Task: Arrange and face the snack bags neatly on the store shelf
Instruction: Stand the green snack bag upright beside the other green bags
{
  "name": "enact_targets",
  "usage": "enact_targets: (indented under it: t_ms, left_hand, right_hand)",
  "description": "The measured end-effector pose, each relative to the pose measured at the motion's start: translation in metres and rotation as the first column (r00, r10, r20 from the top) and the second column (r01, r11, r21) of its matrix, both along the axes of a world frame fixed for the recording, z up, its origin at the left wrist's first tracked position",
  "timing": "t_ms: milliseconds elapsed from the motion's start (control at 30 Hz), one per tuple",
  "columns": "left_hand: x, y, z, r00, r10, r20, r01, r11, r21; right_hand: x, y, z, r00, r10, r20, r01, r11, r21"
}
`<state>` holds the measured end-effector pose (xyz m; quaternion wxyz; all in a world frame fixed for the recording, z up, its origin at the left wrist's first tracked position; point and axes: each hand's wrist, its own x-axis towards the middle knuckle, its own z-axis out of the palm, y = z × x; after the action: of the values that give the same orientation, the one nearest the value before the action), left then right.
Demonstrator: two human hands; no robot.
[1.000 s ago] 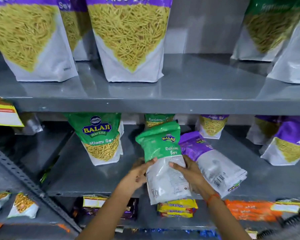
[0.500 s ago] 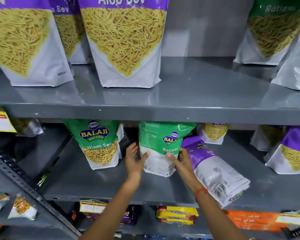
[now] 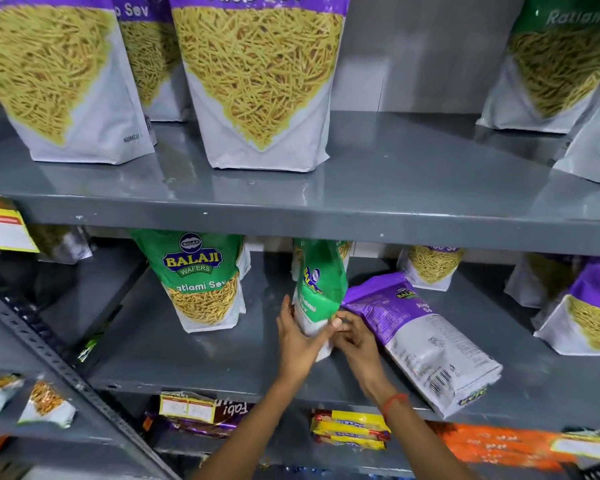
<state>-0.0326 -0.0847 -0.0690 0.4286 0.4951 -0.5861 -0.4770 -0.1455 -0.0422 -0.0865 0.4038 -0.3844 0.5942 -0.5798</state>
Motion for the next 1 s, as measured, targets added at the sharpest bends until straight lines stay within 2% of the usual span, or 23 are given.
enact_targets:
  t_ms: [100,167,233,333,433,500,567,600,667,767,900,1000]
  left_hand:
    - [0.014,-0.024,-0.007,0.997,-0.06,-0.04,0.062,0.997,0.043]
    - [0.023,-0.039,-0.01,0.993,-0.107,-0.057,0.11,0.992,0.061]
    - [0.034,-0.05,-0.005,0.975,-0.2,-0.093,0.21,0.97,0.123]
    - [0.052,-0.07,-0.006,0.897,-0.386,-0.217,0.433,0.866,0.25]
    - [0.058,-0.077,-0.005,0.87,-0.371,-0.325,0.475,0.809,0.347]
    - [0.053,-0.068,-0.001,0.877,-0.271,-0.396,0.405,0.861,0.307]
    - [0.045,-0.058,0.004,0.904,-0.079,-0.421,0.178,0.963,0.201]
    - [0.043,-0.055,0.005,0.91,0.015,-0.415,0.055,0.986,0.157]
    - [0.039,-0.051,0.006,0.926,0.069,-0.372,-0.053,0.997,0.053]
    - [0.038,-0.057,0.002,0.959,0.117,-0.259,-0.129,0.991,-0.03]
    - [0.039,-0.065,-0.004,0.98,0.119,-0.162,-0.132,0.988,-0.074]
    - [0.033,-0.062,0.0,0.99,0.125,-0.066,-0.135,0.977,-0.165]
  right_hand:
    - [0.001,0.004,0.0,0.989,0.038,-0.142,-0.035,0.999,0.025]
    - [-0.004,0.001,0.002,0.971,-0.048,-0.235,0.045,0.999,-0.018]
    - [-0.011,-0.006,0.01,0.973,-0.11,-0.205,0.107,0.994,-0.029]
    - [-0.023,-0.016,0.029,0.99,0.05,-0.131,-0.045,0.998,0.041]
    - [-0.032,-0.025,0.039,0.944,0.287,-0.165,-0.264,0.953,0.148]
    - [-0.033,-0.026,0.038,0.933,0.318,-0.17,-0.281,0.937,0.207]
    - [-0.031,-0.025,0.034,0.953,0.256,-0.16,-0.219,0.952,0.214]
    - [-0.029,-0.024,0.032,0.962,0.222,-0.16,-0.19,0.963,0.193]
    - [-0.026,-0.023,0.027,0.974,0.166,-0.153,-0.142,0.977,0.16]
    - [-0.019,-0.02,0.023,0.984,0.092,-0.149,-0.072,0.988,0.134]
    - [-0.012,-0.017,0.014,0.988,0.016,-0.155,-0.002,0.996,0.09]
    - [-0.007,-0.014,0.012,0.974,-0.022,-0.226,0.037,0.997,0.06]
